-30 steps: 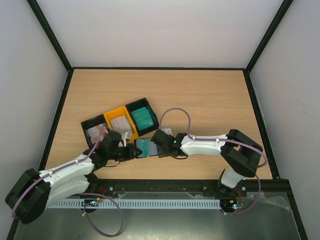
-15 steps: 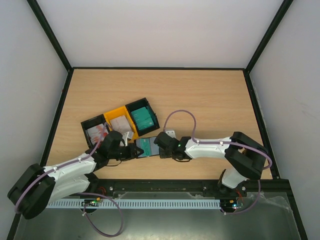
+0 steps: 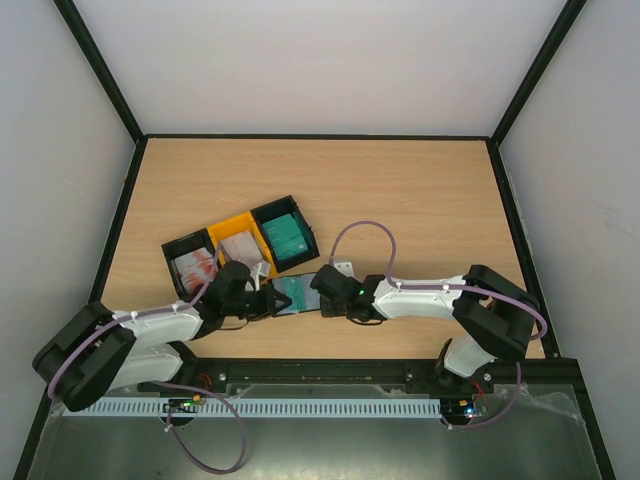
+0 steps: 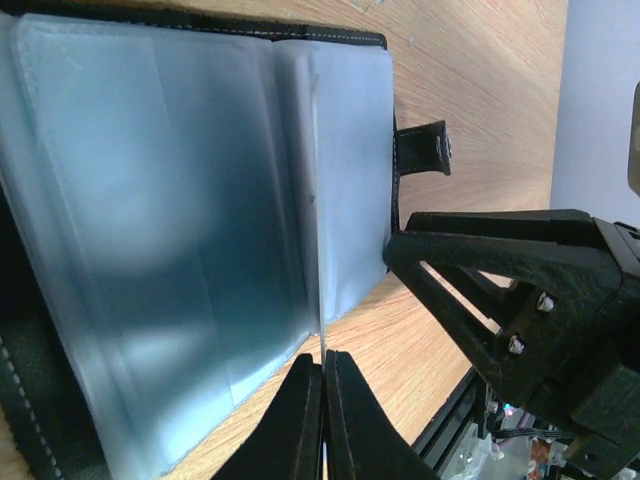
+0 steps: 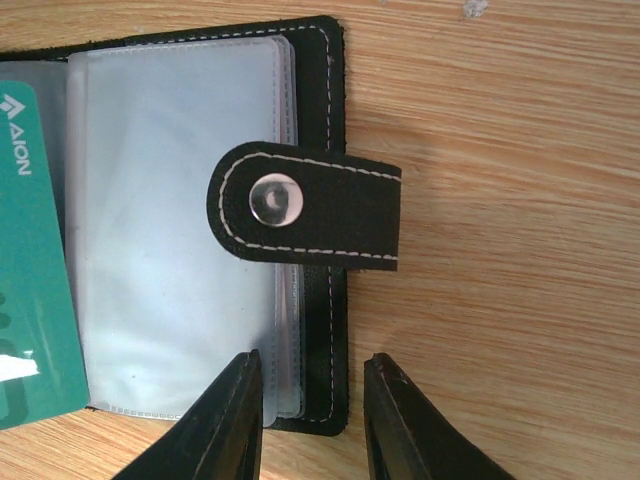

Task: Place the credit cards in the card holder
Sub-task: Insert the credit card into the card holder.

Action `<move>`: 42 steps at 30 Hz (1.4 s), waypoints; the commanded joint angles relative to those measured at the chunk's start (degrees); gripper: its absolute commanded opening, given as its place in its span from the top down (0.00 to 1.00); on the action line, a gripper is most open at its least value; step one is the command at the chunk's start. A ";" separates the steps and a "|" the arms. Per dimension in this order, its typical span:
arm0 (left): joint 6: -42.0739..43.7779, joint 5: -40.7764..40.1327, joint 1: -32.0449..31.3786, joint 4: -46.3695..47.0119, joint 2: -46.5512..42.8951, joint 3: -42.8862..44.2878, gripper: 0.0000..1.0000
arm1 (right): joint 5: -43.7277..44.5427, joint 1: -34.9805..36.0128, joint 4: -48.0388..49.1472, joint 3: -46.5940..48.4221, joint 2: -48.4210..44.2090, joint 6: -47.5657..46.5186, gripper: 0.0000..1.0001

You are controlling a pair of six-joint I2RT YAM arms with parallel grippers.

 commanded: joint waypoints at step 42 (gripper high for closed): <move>2.61 -0.87 -4.80 -1.22 14.55 7.72 0.59 | 3.01 -0.52 -3.70 -0.79 -0.69 3.10 0.78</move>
